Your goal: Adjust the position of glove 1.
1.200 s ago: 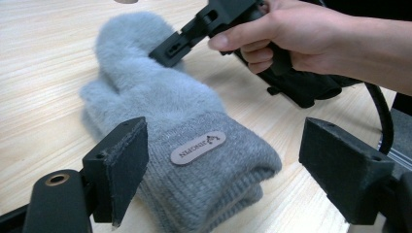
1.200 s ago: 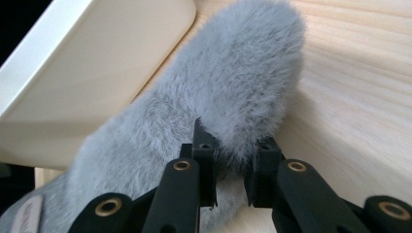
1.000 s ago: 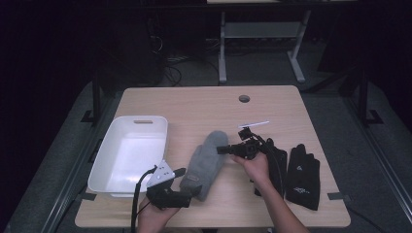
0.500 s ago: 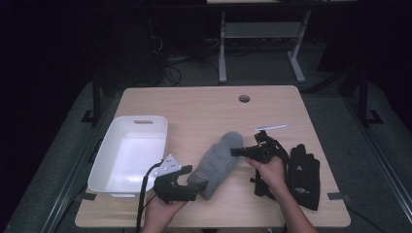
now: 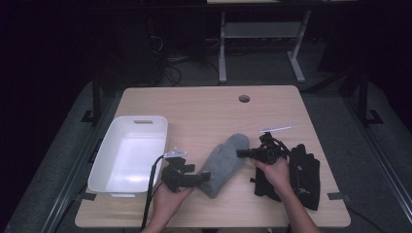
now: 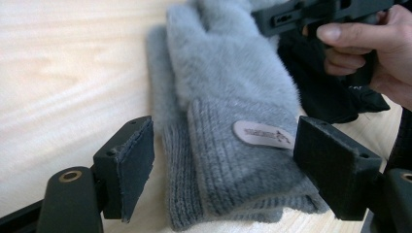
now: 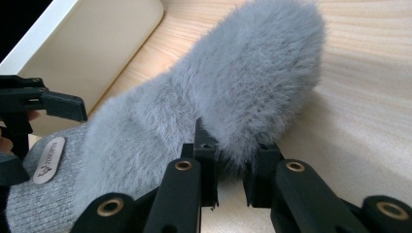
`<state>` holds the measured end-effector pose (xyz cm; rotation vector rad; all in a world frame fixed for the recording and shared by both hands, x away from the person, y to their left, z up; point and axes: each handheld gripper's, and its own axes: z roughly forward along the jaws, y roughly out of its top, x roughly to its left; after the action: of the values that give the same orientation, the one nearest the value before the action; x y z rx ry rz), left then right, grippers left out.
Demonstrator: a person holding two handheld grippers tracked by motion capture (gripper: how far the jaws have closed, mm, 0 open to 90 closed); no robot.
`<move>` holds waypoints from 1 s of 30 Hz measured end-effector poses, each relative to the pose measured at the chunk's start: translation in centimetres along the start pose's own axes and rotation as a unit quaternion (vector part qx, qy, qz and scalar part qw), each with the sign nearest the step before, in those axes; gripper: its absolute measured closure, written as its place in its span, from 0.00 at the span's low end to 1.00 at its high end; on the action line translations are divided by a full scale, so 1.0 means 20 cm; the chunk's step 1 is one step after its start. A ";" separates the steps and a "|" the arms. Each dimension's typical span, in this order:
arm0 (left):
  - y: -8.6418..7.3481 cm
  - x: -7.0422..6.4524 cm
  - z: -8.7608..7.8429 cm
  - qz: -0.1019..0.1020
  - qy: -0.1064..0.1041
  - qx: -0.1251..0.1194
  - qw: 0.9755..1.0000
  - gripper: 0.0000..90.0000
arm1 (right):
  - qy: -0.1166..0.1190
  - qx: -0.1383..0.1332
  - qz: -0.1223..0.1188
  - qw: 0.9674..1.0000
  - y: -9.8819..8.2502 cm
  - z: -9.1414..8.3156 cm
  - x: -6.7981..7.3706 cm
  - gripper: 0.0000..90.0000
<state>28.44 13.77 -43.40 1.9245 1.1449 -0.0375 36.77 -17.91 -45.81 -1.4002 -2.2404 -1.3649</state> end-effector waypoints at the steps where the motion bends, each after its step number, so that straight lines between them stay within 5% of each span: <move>1: -0.01 0.01 0.02 -0.007 -0.003 0.014 1.000 0.25 | -0.001 0.000 -0.002 1.000 -0.01 0.00 -0.01 0.87; 7: -0.02 0.05 0.05 -0.045 -0.023 0.030 0.998 0.23 | -0.002 0.002 0.000 1.000 -0.01 0.00 -0.01 0.87; 17: -0.02 0.08 0.08 -0.066 -0.051 0.064 0.994 0.24 | -0.002 0.003 -0.003 1.000 -0.01 0.01 -0.02 0.87; 22: -0.03 0.09 0.11 -0.079 -0.079 0.081 0.991 0.26 | -0.002 0.004 0.001 1.000 -0.01 0.02 -0.03 0.87; 23: -0.03 0.11 0.11 -0.095 -0.092 0.087 0.987 0.28 | -0.002 0.004 0.000 1.000 -0.01 0.02 -0.03 0.87; 30: -0.01 0.09 0.10 -0.081 -0.092 0.083 0.989 0.45 | 0.001 -0.001 -0.001 1.000 -0.01 0.02 -0.03 0.87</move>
<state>29.96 13.69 -45.48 1.9213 1.2013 -0.4022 37.07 -17.96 -46.49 -1.3971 -2.2410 -1.3694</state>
